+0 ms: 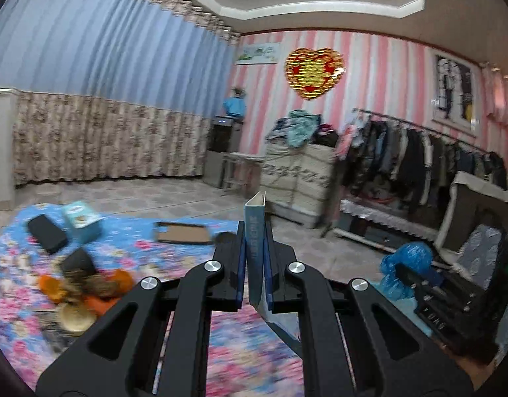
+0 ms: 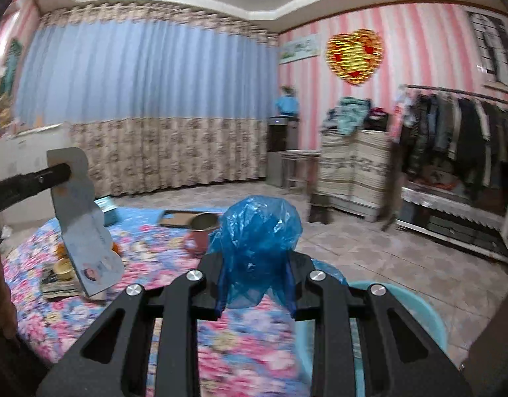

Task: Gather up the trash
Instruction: 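Carry both items over the light blue basket and open both grippers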

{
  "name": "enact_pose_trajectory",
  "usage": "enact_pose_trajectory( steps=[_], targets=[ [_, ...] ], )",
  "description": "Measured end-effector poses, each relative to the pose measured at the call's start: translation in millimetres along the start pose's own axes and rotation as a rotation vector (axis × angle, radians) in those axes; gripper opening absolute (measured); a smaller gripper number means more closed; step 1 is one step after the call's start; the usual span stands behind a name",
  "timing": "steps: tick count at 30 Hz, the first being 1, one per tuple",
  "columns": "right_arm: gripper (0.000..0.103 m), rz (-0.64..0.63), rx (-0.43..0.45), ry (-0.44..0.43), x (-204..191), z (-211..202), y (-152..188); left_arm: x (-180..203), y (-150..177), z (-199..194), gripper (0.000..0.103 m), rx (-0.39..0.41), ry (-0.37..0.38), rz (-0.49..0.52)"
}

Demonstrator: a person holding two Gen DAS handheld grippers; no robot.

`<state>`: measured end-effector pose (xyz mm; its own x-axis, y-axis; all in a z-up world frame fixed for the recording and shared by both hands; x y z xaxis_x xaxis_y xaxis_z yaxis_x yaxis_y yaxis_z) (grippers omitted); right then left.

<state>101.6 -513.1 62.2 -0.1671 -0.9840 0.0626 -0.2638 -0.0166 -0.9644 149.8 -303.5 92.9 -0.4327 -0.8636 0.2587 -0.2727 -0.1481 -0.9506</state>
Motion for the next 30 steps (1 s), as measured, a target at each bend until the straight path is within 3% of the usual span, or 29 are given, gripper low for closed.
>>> enact_pose_trajectory(
  steps=[7, 12, 18, 21, 23, 30],
  targets=[
    [0.027, -0.014, -0.008, 0.098, 64.7, -10.0, 0.2, 70.5, 24.3, 34.9, 0.008, -0.026, 0.157, -0.032],
    [0.027, -0.018, -0.026, 0.156, 100.5, -9.6, 13.6, 109.2, 52.1, 67.3, 0.008, -0.037, 0.213, 0.013],
    [0.027, 0.012, -0.065, 0.193, 135.6, 2.1, 38.3, 143.2, 86.5, 115.1, 0.008, -0.111, 0.281, -0.040],
    [0.027, 0.031, -0.075, 0.209, 150.2, 4.8, 51.8, 157.2, 105.9, 127.5, 0.008, -0.134, 0.290, -0.033],
    [0.027, 0.045, -0.084, 0.220, 159.0, 7.7, 59.7, 170.2, 118.9, 133.6, 0.008, -0.147, 0.277, 0.025],
    [0.027, 0.080, -0.121, 0.226, 178.7, 19.9, 83.5, 177.9, 133.7, 152.0, 0.008, -0.208, 0.297, 0.066]
  ],
)
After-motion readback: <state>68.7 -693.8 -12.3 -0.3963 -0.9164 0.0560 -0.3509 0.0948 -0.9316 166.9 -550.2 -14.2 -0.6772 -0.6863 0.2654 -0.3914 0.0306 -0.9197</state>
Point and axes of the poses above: each gripper's, at about its wrist camera, not at the fingertips, and z roughly the way its jaws point, x to its right, y to its underside, the point moved 9 cm from there along z, roughly the way its jaws point, and after that the axes turned 3 degrees about -z, right-handed, at the moved point
